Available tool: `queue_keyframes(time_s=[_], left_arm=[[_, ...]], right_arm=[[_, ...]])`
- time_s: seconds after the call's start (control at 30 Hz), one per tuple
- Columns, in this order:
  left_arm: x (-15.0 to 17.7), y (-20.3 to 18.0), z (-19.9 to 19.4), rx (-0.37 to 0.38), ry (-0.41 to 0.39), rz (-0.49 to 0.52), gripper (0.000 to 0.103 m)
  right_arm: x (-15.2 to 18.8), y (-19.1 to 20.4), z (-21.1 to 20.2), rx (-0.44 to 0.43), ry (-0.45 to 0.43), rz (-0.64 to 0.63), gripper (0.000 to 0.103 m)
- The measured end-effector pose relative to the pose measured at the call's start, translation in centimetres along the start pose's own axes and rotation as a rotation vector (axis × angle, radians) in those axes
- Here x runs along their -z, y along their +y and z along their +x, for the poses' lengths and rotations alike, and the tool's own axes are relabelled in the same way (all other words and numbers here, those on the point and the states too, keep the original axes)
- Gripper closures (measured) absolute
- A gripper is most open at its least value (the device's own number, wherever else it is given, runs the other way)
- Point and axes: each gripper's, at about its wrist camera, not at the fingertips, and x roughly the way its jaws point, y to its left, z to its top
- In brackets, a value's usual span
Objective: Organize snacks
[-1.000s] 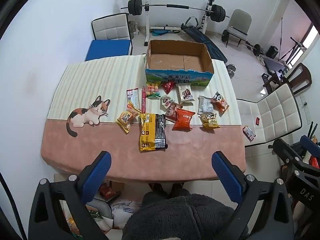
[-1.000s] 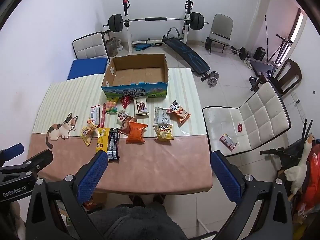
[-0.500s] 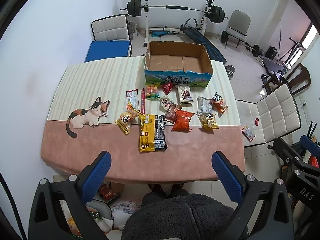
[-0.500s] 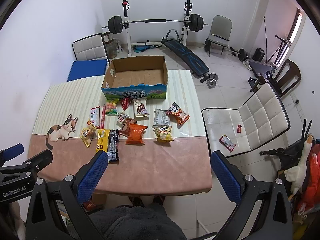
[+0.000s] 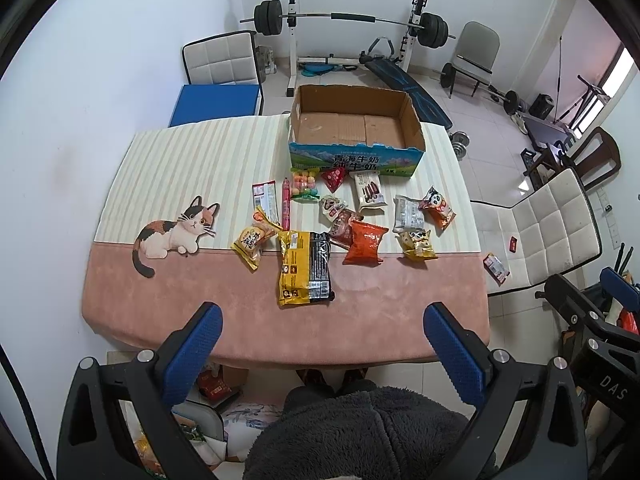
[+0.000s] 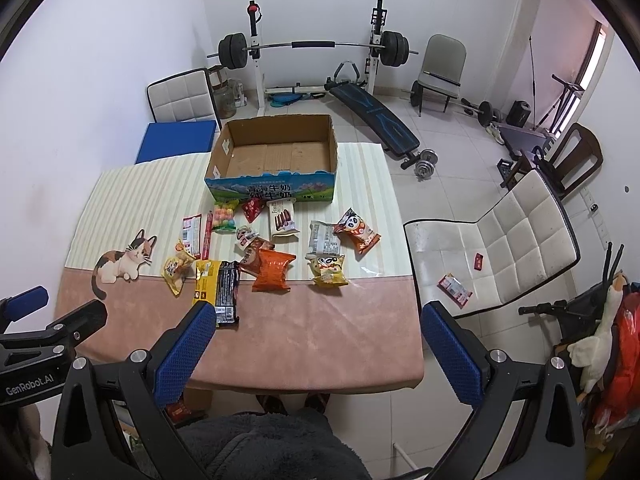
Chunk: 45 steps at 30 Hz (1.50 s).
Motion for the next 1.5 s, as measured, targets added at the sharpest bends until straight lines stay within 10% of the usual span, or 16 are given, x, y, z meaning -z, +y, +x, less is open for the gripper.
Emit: queue_keyframes(time_s=[1.5], left_arm=[[-0.39, -0.39, -0.56, 0.0, -0.008, 0.0, 0.0]], right_arm=[[-0.17, -0.2, -0.67, -0.017, -0.013, 0.006, 0.0]])
